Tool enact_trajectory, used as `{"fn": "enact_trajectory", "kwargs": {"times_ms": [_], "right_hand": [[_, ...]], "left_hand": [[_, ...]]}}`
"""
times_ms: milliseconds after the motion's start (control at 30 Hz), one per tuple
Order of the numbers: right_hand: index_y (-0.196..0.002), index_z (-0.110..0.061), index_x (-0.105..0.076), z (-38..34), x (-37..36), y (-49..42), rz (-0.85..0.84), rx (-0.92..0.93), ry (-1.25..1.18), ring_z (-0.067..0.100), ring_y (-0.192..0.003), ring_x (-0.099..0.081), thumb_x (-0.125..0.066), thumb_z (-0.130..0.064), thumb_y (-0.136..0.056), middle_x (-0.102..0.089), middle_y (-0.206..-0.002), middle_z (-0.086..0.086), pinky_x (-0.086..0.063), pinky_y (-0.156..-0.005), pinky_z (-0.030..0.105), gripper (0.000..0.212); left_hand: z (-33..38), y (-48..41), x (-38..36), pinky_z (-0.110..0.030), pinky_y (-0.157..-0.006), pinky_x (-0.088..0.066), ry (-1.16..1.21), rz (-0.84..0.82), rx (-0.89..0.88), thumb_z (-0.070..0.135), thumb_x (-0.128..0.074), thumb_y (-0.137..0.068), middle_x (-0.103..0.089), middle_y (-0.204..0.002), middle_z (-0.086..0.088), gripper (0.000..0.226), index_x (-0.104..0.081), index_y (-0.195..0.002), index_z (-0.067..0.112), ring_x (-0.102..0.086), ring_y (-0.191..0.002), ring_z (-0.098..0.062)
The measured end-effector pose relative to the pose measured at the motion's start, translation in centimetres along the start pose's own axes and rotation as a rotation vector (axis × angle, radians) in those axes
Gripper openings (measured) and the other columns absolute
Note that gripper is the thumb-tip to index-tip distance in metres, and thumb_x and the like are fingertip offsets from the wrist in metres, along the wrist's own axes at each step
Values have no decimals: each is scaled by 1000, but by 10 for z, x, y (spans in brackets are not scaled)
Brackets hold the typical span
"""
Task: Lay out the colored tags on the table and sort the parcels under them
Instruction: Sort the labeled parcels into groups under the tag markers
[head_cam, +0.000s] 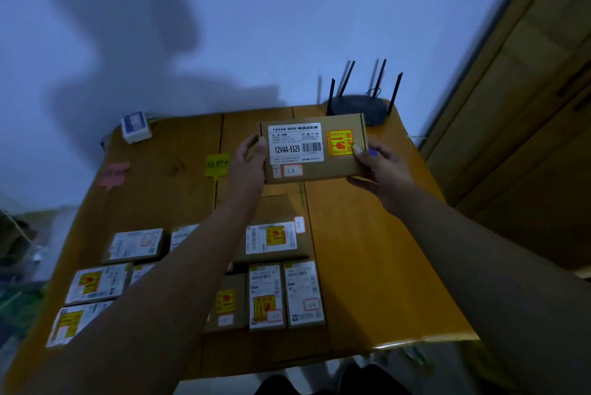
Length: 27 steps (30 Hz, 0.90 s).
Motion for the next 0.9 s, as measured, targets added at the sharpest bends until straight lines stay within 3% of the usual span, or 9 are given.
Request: {"fn": "enact_trajectory", "kwargs": {"times_ms": [167,300,467,567,633,800,900], "right_hand": [[-128,-17,-64,-1,6,5,30,16,40,29,-117,-69,-78,-25,-91,-67,-131,12,-66,-77,43,41],[-139,-20,-61,1,31,5,127,7,93,27,-119,-66,-77,-29,-93,-66,-133,8,-64,-85,45,50],[-135,-20,-64,0,91,-11,281,-21,232,23,-109,-63,-71,-27,-98,-67,-107,-5,-61,-85,43,39],[-135,-19,-67,10,138,-34,382,-91,355,27,-109,-65,-71,-31,-97,-68,-113,3,-61,-92,50,40],[-136,-18,-67,21,172,-54,436,-145,423,30,-107,-68,-71,-33,-96,-71,-116,7,-62,-90,52,43],[-149,-24,-55,51,249,-111,500,-233,511,27,-113,-67,-78,-35,-90,-67,-134,5,-60,-96,50,64],[-147,-25,-56,70,280,-149,494,-277,546,27,-120,-66,-83,-37,-84,-67,-137,5,-58,-99,50,70]], "left_hand": [[-4,-9,-6,-31,-69,-63,-11,-48,-8,37,-57,-103,-78,-105,1,40,-54,-142,29,-79,-87,-13],[-22,-13,-31,-34,-71,-64,24,-101,65,31,-57,-100,-76,-106,0,40,-53,-139,27,-78,-90,-19],[-66,-8,-100,-30,-67,-61,-22,-145,156,27,-57,-103,-74,-108,-4,27,-55,-129,20,-76,-88,-18],[-101,-5,-150,-27,-68,-61,-99,-189,219,19,-55,-104,-74,-105,1,37,-53,-141,21,-77,-87,-13],[-126,-5,-182,-24,-67,-60,-161,-236,228,17,-53,-105,-75,-106,5,32,-57,-135,28,-77,-88,-11],[-191,-17,-248,-41,-83,-62,-389,-234,183,21,-57,-102,-76,-111,0,26,-68,-125,16,-74,-98,-19],[-219,-35,-279,-37,-71,-58,-579,-140,156,22,-58,-100,-76,-100,-1,24,-75,-115,14,-70,-84,-20]]}}
Point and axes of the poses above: each hand's wrist, its own y-axis away from the middle knuckle, its own x-axis out of the back of the hand, z = x × y, the point moved 2 cm from there along -y, towards the middle knuckle
